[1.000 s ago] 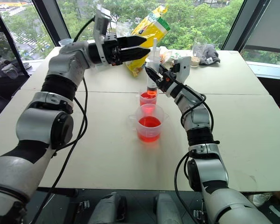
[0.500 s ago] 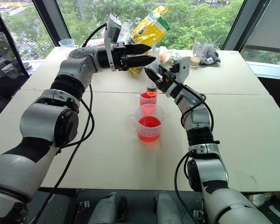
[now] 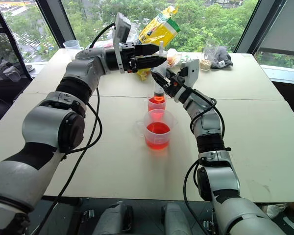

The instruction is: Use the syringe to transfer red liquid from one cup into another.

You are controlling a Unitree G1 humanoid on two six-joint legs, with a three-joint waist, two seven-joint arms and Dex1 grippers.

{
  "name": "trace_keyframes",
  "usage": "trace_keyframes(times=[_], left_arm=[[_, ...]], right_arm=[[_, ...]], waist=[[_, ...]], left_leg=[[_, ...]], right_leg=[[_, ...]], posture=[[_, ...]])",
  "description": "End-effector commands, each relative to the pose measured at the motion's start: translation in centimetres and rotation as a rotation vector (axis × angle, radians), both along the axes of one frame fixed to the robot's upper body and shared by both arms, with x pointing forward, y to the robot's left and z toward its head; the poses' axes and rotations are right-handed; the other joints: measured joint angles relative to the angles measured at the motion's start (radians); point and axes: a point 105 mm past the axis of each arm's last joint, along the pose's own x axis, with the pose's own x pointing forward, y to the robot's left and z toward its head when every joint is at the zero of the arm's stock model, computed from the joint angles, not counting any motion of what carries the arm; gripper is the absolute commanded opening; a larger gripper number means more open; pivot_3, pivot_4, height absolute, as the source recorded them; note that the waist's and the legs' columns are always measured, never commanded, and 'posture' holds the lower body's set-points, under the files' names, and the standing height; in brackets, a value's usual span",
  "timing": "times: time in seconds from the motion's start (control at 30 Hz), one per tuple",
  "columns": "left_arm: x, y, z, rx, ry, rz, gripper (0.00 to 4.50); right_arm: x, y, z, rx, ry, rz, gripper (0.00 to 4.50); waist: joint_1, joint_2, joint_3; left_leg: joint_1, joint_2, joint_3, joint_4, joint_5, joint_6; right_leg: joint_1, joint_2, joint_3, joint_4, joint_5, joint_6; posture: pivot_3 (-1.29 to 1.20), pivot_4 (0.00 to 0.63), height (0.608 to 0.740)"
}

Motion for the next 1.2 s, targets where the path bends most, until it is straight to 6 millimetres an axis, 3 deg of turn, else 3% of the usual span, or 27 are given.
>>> trace_keyframes(times=[0.03, 0.2, 0.23, 0.3, 0.4, 0.47, 1.2], left_arm=[[-0.3, -0.7, 1.9, -0.017, -0.051, 0.001, 3.20], [-0.5, -1.5, 1.7, -0.003, -0.039, -0.014, 3.20], [-0.6, -1.5, 1.6, 0.000, -0.037, -0.018, 2.96], [-0.6, -1.6, 1.4, 0.008, -0.034, -0.023, 2.38], [-0.5, -1.6, 1.0, 0.023, -0.034, -0.021, 0.85], [-0.5, -1.5, 0.9, 0.029, -0.034, -0.017, 0.08], [0.4, -0.3, -2.6, 0.093, 0.032, 0.020, 0.08]], right_arm=[[-0.6, 0.2, 2.1, -0.009, -0.080, 0.011, 1.43], [-0.6, 0.2, 2.0, -0.012, -0.080, 0.009, 1.43], [-0.6, 0.2, 2.0, -0.012, -0.080, 0.009, 1.43], [-0.6, 0.1, 2.1, -0.014, -0.082, 0.007, 1.43], [-0.6, 0.1, 2.2, -0.017, -0.085, 0.007, 1.43], [-0.7, 0.1, 2.2, -0.019, -0.087, 0.008, 1.43], [-3.0, 0.0, 6.9, 0.033, -0.163, 0.028, 1.43]], waist=[[-0.001, 0.000, 0.000], [-0.003, 0.000, 0.000], [-0.002, 0.000, 0.000], [-0.003, 0.000, 0.000], [-0.002, 0.000, 0.000], [-0.002, 0.000, 0.000], [-0.001, 0.000, 0.000]], left_leg=[[0.000, 0.000, 0.000, 0.000, 0.000, 0.000], [0.000, 0.000, 0.000, 0.000, 0.000, 0.000], [0.000, 0.000, 0.000, 0.000, 0.000, 0.000], [0.000, 0.000, 0.000, 0.000, 0.000, 0.000], [0.000, 0.000, 0.000, 0.000, 0.000, 0.000], [0.000, 0.000, 0.000, 0.000, 0.000, 0.000], [0.000, 0.000, 0.000, 0.000, 0.000, 0.000]], right_leg=[[0.000, 0.000, 0.000, 0.000, 0.000, 0.000], [0.000, 0.000, 0.000, 0.000, 0.000, 0.000], [0.000, 0.000, 0.000, 0.000, 0.000, 0.000], [0.000, 0.000, 0.000, 0.000, 0.000, 0.000], [0.000, 0.000, 0.000, 0.000, 0.000, 0.000], [0.000, 0.000, 0.000, 0.000, 0.000, 0.000], [0.000, 0.000, 0.000, 0.000, 0.000, 0.000]], posture=[[0.00, 0.150, 0.740], [0.00, 0.150, 0.740], [0.00, 0.150, 0.740], [0.00, 0.150, 0.740], [0.00, 0.150, 0.740], [0.00, 0.150, 0.740], [0.00, 0.150, 0.740]])
